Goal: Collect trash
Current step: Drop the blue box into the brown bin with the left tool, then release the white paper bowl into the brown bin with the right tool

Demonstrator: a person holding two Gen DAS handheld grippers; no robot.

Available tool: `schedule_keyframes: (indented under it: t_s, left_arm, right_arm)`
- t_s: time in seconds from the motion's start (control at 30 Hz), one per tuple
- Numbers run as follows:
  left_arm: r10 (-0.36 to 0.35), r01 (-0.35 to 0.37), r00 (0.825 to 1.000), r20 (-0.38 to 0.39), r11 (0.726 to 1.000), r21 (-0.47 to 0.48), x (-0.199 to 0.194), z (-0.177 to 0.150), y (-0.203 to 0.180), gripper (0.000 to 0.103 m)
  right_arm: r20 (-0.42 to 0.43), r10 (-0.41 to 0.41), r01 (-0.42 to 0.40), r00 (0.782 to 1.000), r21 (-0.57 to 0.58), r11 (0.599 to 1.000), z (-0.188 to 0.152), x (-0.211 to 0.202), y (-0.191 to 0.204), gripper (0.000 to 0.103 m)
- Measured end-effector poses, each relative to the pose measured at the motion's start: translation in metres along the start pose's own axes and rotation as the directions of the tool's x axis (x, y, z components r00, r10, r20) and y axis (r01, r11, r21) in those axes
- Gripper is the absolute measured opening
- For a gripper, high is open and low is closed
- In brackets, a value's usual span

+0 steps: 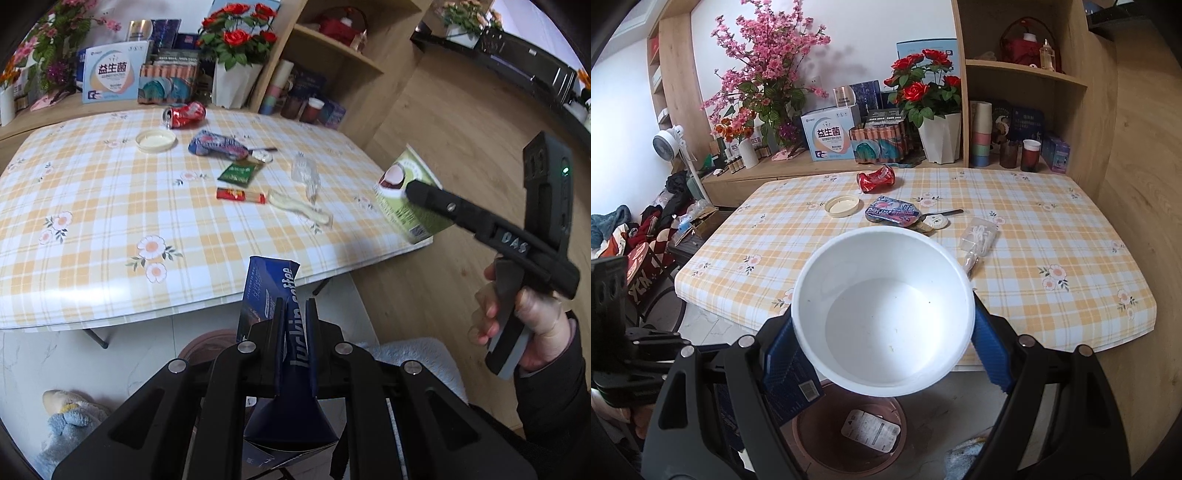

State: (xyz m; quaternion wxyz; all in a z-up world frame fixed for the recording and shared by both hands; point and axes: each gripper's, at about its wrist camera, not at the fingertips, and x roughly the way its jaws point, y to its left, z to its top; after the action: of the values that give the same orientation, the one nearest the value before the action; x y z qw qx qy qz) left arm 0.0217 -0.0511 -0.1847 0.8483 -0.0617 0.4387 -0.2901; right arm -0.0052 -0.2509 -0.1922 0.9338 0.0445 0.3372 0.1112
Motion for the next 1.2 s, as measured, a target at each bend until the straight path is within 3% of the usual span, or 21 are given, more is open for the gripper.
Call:
schedule_keyframes:
  t_s: [0.07,0.2,0.27,0.33,0.43,0.53,0.77,1.2]
  left_arm:
    - [-0.018,0.018,0.999,-0.028,1.000,0.002,0.010,-0.001,0.001,0.012]
    - [0.000,0.000,0.999,-0.037,1.000,0.012,0.015,-0.001,0.000,0.052]
    - [0.025,-0.025,1.000,-0.008,0.999,0.026,0.008,0.002,0.001,0.060]
    - [0.061,-0.061,0.998,0.022,0.998,0.031,0.000,0.007,0.001,0.080]
    - [0.145,-0.151,0.984,0.105,0.987,0.050,-0.022,0.014,0.003,0.093]
    - [0.212,-0.223,0.962,0.171,0.974,0.049,-0.041,0.020,0.007,0.097]
    - [0.306,-0.313,0.916,0.261,0.950,-0.018,-0.084,0.019,0.028,0.097]
    - [0.378,-0.352,0.881,0.286,0.926,-0.137,-0.116,0.002,0.061,0.097]
  right_arm:
    - [-0.004,0.001,-0.001,1.000,0.003,1.000,0.001,0.002,-0.001,0.082]
    - [-0.005,0.000,0.000,1.000,0.003,1.000,0.001,0.003,-0.002,0.082]
    - [-0.008,-0.001,0.001,1.000,0.000,1.000,0.000,0.003,-0.002,0.082]
    - [-0.013,-0.002,0.002,1.000,-0.005,1.000,-0.002,0.004,-0.002,0.082]
    - [-0.019,0.002,-0.002,1.000,-0.011,1.000,-0.005,0.003,0.000,0.082]
    - [-0.027,0.008,-0.008,1.000,-0.020,1.000,-0.008,0.002,0.005,0.082]
    - [-0.065,0.029,-0.032,0.997,-0.049,0.998,-0.022,0.007,0.027,0.082]
    - [-0.153,0.053,-0.068,0.987,-0.093,0.993,-0.046,0.021,0.064,0.083]
